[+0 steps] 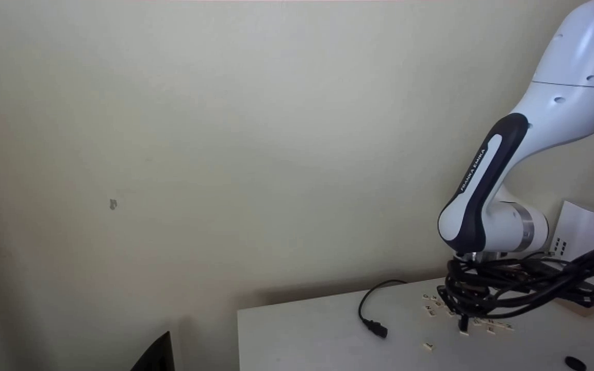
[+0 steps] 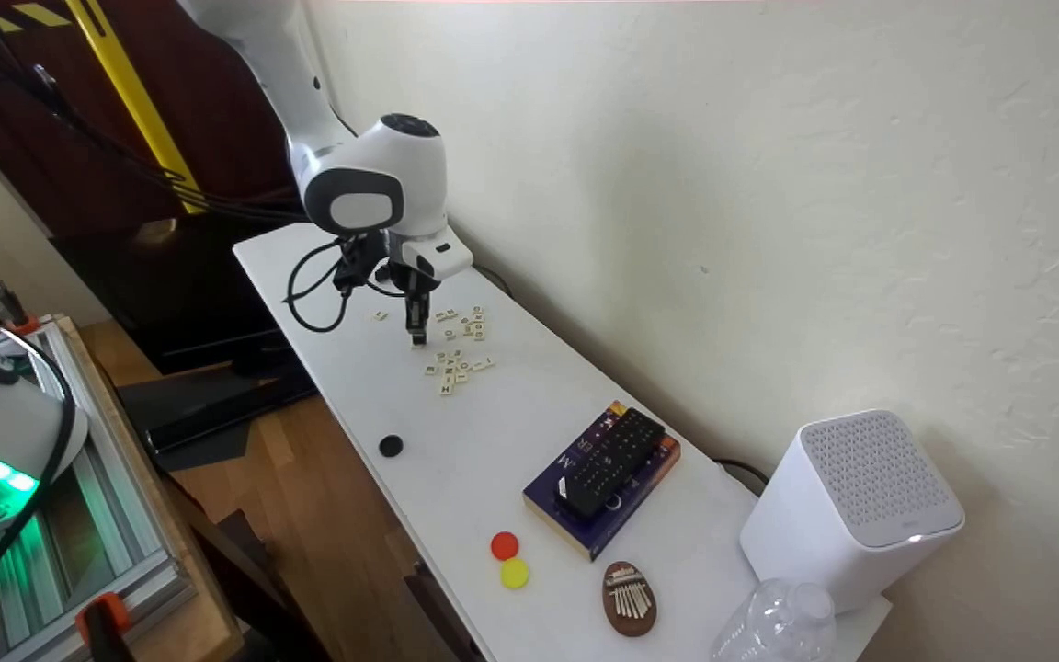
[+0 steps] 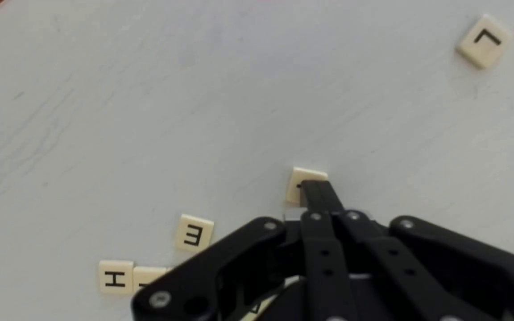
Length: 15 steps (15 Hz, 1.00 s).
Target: Arrange some of the tiles neatly to the left
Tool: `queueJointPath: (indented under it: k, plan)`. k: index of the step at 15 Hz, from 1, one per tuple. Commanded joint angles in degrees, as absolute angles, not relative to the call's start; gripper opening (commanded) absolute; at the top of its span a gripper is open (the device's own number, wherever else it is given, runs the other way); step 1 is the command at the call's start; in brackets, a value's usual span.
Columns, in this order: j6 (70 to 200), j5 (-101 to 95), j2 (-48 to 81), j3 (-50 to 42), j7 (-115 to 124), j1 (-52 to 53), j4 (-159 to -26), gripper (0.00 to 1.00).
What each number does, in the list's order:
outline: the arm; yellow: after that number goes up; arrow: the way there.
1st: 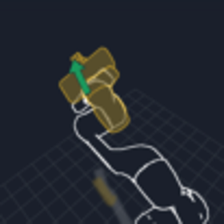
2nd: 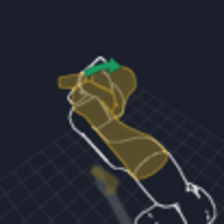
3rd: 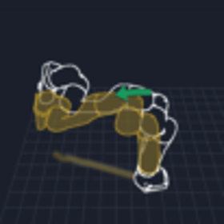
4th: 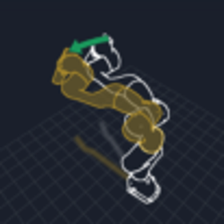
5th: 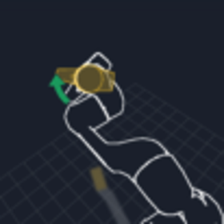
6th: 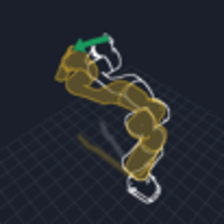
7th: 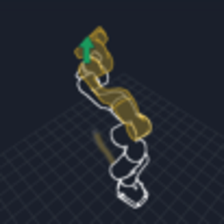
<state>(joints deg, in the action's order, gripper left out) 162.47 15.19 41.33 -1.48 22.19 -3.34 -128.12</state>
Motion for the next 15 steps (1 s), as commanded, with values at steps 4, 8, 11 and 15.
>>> queueJointPath:
  k: [4,8,11,15]
  plan:
    - [158.8,19.3,42.7,-0.3,24.7,-2.4,-126.9,0.00]
    - [160.9,19.2,39.8,-1.4,24.6,-2.0,-129.8,0.00]
    - [161.9,19.8,37.5,-1.2,24.1,-2.6,-132.4,0.00]
    - [165.0,20.8,34.3,-0.7,23.6,-3.4,-135.7,0.00]
